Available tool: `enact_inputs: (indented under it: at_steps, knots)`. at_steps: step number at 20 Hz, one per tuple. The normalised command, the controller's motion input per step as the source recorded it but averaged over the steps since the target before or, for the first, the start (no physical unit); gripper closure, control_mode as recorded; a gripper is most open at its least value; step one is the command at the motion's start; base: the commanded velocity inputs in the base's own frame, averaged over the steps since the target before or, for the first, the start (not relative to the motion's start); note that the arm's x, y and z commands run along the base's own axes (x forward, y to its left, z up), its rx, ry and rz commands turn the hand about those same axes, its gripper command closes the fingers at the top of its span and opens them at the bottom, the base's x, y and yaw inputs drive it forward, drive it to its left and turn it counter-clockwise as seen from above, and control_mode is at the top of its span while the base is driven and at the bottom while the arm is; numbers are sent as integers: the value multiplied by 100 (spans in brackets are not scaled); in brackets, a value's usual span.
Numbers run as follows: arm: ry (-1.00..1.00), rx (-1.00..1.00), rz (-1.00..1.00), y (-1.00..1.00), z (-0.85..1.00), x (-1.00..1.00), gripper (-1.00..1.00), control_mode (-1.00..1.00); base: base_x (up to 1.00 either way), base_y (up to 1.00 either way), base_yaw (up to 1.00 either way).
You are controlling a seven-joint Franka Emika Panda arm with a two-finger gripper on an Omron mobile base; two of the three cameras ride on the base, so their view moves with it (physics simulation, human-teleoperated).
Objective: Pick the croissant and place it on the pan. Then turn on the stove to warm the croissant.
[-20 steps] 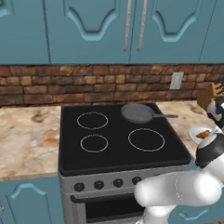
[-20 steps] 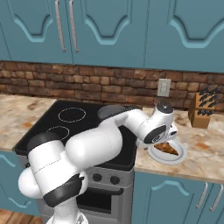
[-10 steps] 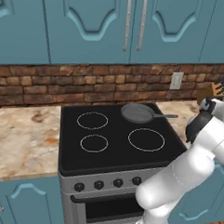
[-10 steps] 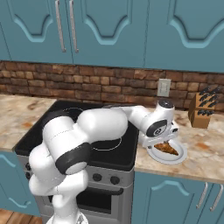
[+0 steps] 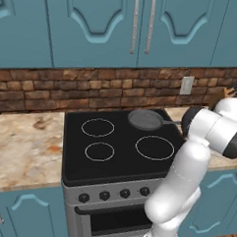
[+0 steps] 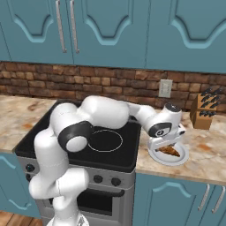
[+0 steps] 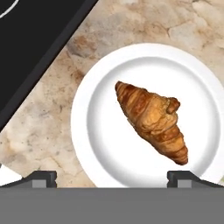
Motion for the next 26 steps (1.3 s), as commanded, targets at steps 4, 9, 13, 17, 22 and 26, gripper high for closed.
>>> enact_inputs:
  at_steps: [4,9,13,17,22,26]
  knots:
    - [0,0,0,-12,-17,14,-100,-100,0,0,0]
    - [0,0,3,-11,-16,10,-100,-100,0,0,0]
    - [0,0,7,-10,-7,15,-100,-100,0,0,0]
    - [0,-4,8,0,-4,11,-100,-100,0,0,0]
    - [0,-10,8,2,-13,0,-100,-100,0,0,0]
    - [0,-16,6,21,-26,8,-100,-100,0,0,0]
